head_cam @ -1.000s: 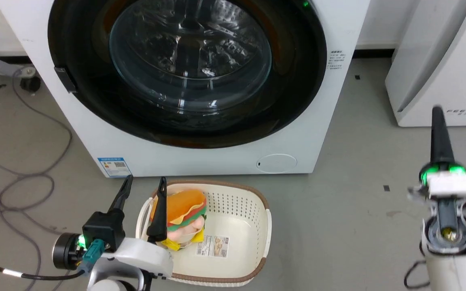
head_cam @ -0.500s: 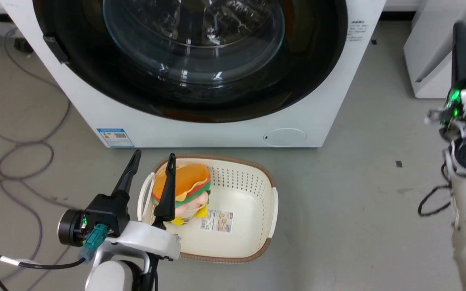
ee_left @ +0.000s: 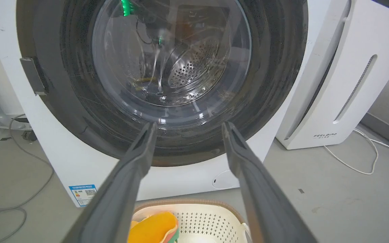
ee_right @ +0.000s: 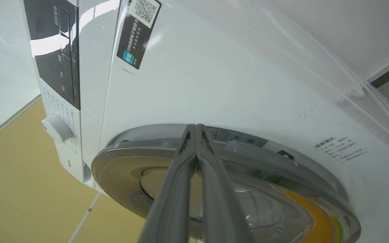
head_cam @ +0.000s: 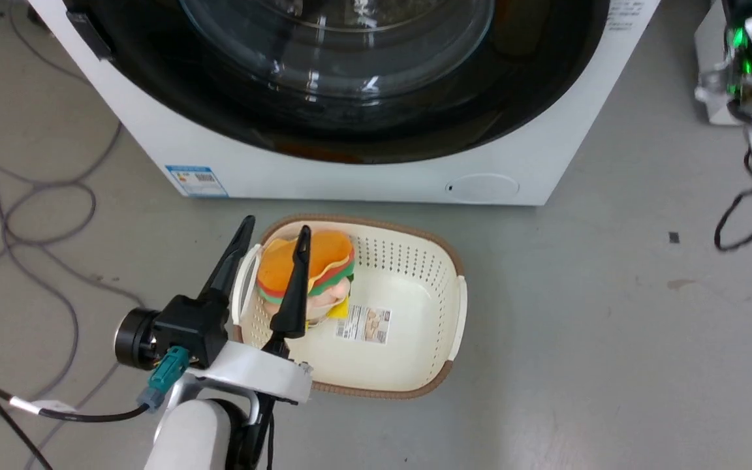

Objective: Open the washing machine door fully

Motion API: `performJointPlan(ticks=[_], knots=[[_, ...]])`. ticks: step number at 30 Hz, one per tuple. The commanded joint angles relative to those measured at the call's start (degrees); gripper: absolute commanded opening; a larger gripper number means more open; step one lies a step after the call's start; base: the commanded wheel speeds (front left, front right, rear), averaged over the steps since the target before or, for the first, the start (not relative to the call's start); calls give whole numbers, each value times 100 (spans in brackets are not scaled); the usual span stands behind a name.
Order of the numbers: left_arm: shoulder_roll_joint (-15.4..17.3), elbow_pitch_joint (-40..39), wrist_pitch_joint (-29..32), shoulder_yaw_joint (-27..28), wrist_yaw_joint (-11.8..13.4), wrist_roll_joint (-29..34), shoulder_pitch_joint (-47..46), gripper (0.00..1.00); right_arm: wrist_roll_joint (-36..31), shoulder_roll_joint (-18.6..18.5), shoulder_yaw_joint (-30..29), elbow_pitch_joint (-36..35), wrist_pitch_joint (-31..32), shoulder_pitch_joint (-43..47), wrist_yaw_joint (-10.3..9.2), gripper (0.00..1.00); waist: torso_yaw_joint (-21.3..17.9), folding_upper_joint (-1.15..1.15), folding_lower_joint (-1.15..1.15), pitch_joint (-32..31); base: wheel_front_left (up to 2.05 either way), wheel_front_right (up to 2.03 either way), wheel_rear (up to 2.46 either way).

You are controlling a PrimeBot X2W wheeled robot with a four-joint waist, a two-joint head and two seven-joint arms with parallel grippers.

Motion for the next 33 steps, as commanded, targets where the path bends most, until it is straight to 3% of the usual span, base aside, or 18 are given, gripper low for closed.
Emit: performJointPlan(ticks=[1,16,33], knots=[[6,-2,-57,-30,-25,-28,-151,100,244,-67,160,232,110,-422,4,0,43,0,-1,150,0,0,0],[6,-174,-236,-160,-109,-171,-526,100,949,-258,1510,1658,1257,-2198,5,0,190,0,-1,792,0,0,0],[6,-53,-427,-373,-153,-322,-804,100,1940,-556,2576,1983,2849,-3014,6,0,256,0,-1,1119,0,0,0]])
